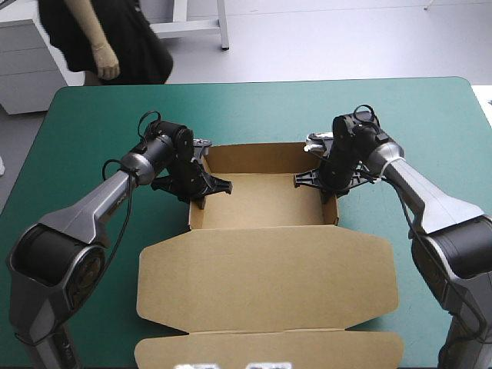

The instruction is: Fold the box

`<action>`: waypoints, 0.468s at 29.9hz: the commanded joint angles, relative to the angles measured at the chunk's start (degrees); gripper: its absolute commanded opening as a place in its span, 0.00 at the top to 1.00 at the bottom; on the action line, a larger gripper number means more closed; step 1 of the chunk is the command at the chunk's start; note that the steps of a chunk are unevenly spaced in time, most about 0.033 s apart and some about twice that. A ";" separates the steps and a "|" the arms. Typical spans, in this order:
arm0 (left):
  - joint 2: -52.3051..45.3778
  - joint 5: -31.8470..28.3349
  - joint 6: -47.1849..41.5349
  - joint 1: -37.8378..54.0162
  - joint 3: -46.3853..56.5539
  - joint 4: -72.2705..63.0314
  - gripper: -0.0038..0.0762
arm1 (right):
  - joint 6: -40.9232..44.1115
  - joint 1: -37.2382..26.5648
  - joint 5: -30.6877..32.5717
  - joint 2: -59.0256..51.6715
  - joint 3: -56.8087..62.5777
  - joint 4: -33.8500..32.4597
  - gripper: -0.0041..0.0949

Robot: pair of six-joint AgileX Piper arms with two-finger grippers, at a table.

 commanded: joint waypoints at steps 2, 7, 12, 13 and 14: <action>-3.01 -0.29 5.72 -0.20 -1.46 -1.07 0.87 | -2.26 -0.60 -0.44 -2.89 -1.62 -5.55 0.75; -3.01 -1.05 5.72 -0.20 -1.46 -1.80 0.61 | -2.26 -0.60 -0.44 -2.89 -2.18 -6.54 0.49; -3.01 -1.05 5.72 -0.20 -1.46 -1.79 0.33 | -2.26 -0.60 -0.44 -2.89 -5.44 -7.49 0.46; -3.01 -0.78 5.72 -0.20 -1.50 -1.79 0.30 | -2.26 -0.60 -0.44 -3.00 -6.53 -7.49 0.46; -3.01 -0.51 5.72 -0.20 -1.61 -1.79 0.28 | -2.26 -0.60 -0.44 -3.00 -7.26 -7.49 0.46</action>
